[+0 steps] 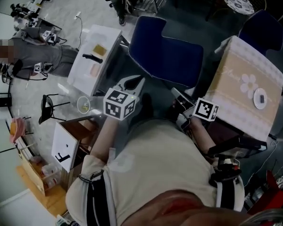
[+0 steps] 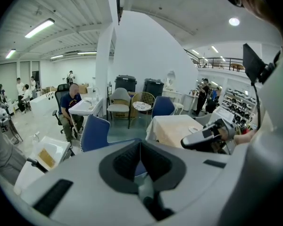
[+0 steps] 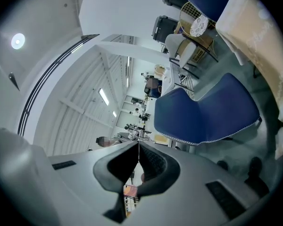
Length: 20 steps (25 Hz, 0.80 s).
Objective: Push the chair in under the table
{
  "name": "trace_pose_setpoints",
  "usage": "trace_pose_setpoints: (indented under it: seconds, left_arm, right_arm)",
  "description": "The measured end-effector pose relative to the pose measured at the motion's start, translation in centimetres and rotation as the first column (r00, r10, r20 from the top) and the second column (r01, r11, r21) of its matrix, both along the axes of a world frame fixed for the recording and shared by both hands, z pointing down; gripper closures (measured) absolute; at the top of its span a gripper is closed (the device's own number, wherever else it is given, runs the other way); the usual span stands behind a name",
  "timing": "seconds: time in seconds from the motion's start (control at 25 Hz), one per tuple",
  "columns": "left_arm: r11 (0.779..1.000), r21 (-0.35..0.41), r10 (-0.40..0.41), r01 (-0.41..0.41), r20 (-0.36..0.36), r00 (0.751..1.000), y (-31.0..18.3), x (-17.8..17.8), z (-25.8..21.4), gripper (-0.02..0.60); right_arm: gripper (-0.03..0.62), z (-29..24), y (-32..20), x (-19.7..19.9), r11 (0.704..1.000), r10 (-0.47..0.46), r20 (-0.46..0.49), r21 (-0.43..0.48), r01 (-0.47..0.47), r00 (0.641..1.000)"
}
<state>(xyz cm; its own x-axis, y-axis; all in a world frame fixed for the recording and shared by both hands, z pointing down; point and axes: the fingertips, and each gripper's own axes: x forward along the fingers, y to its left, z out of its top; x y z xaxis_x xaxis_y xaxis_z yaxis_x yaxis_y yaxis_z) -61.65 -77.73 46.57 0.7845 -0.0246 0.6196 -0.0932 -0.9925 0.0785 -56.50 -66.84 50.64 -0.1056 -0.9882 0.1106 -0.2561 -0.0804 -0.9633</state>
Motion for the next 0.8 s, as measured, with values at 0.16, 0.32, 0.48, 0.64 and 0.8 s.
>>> trace_pose_setpoints:
  seconds: [0.16, 0.32, 0.48, 0.64, 0.8]
  left_arm:
    - [1.0, 0.006, -0.008, 0.008, -0.008, 1.0, -0.4, 0.5, -0.3, 0.572]
    - [1.0, 0.016, -0.019, 0.02, -0.014, 1.0, -1.9, 1.2, -0.4, 0.572]
    - [0.998, 0.003, -0.061, 0.061, -0.009, 0.998, -4.5, 0.7, 0.3, 0.572]
    - [0.99, -0.018, -0.142, 0.142, -0.009, 0.99, -8.7, -0.1, 1.0, 0.572]
    - [0.981, -0.042, -0.188, 0.187, -0.01, 0.982, -12.9, 0.0, 2.1, 0.572]
  right_arm:
    - [0.582, -0.8, -0.5, 0.2, 0.999, -0.005, -0.007, 0.038, 0.005, 1.0]
    - [0.582, -0.8, -1.4, 0.9, 0.999, -0.002, -0.017, 0.037, 0.003, 1.0]
    - [0.582, -0.6, -2.6, 0.7, 0.999, 0.0, -0.004, 0.035, 0.0, 1.0]
    - [0.582, 0.6, -4.1, 0.7, 0.999, 0.001, 0.003, -0.046, -0.001, 1.0]
    - [0.582, 1.6, -5.8, 1.7, 0.989, 0.037, 0.0, -0.145, -0.036, 0.999]
